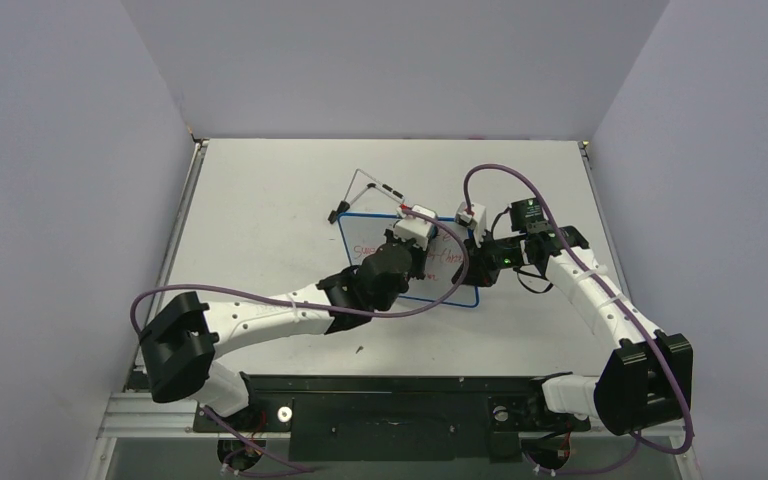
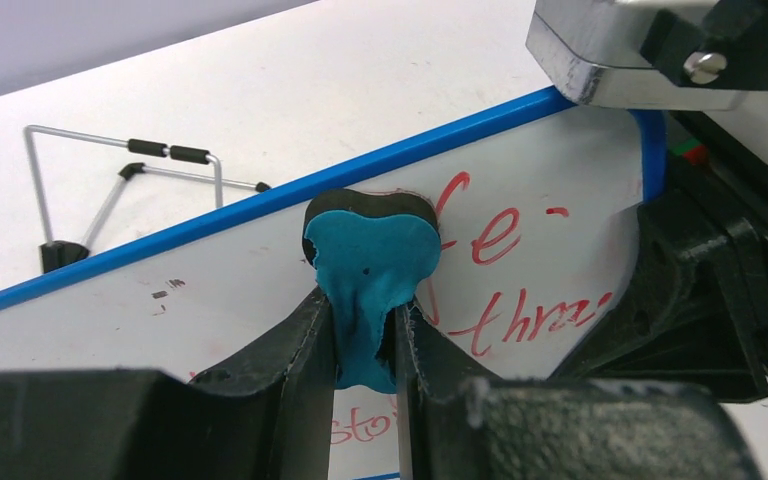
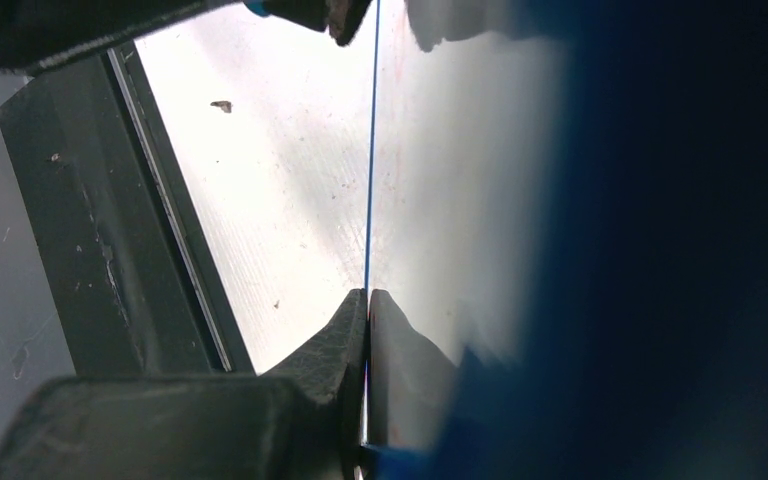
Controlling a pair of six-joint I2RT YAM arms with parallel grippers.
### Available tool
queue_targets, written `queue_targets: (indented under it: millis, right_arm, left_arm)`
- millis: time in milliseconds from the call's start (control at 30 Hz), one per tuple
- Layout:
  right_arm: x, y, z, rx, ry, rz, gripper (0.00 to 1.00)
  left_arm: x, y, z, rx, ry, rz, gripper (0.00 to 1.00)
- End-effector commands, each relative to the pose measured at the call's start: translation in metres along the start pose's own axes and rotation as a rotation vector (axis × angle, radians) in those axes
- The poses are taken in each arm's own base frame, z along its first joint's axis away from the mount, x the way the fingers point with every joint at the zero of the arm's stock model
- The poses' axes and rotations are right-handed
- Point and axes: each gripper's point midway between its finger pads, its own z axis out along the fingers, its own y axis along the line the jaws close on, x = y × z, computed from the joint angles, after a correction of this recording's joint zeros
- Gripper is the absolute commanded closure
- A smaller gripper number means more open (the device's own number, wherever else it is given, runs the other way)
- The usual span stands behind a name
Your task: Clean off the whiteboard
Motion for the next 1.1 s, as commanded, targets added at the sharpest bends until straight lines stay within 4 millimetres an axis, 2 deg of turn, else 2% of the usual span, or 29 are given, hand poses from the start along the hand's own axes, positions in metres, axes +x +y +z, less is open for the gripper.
queue_targets:
  millis: [0,100,233,367,433,567,667,800,900,1000,1067]
  right_arm:
    - [0.004,0.019,0.004,-0.085,0.029,-0.056,1.0]
    - [0.004,0.019,0.004,-0.087,0.03,-0.054,1.0]
    - [0.004,0.019,0.004,-0.089,0.03,-0.055,1.0]
    - [0.004,0.019,0.004,-0.089,0.029,-0.057,1.0]
    - [0.003,0.02,0.004,-0.089,0.028,-0.058,1.0]
    - [0.004,0.02,0.004,-0.089,0.029,-0.058,1.0]
    - [0.004,0.02,0.004,-0.09,0.029,-0.058,1.0]
    - [0.003,0.02,0.004,-0.09,0.026,-0.059,1.0]
    - [0.003,0.02,0.003,-0.089,0.026,-0.06,1.0]
    - [0.003,0.02,0.003,-0.087,0.027,-0.062,1.0]
    - [0.003,0.02,0.003,-0.088,0.027,-0.061,1.0]
  left_arm:
    - [-0.014,-0.006,0.007,-0.075,-0.035,0.036,1.0]
    - [0.004,-0.013,0.004,-0.07,-0.005,0.048,1.0]
    - [0.023,-0.013,-0.004,-0.06,0.029,0.048,1.0]
    - [0.036,-0.011,-0.013,-0.047,0.048,0.032,1.0]
    - [0.036,-0.011,-0.015,-0.045,0.048,0.024,1.0]
    - [0.028,-0.011,-0.017,-0.037,0.035,0.018,1.0]
    - [0.017,-0.003,-0.014,-0.057,0.015,0.025,1.0]
    - [-0.013,0.006,-0.008,-0.086,-0.034,0.018,1.0]
    - [-0.037,0.001,-0.005,-0.08,-0.07,0.021,1.0]
    - [-0.041,-0.004,-0.003,-0.067,-0.074,0.028,1.0]
    - [-0.032,-0.006,-0.002,-0.058,-0.058,0.033,1.0]
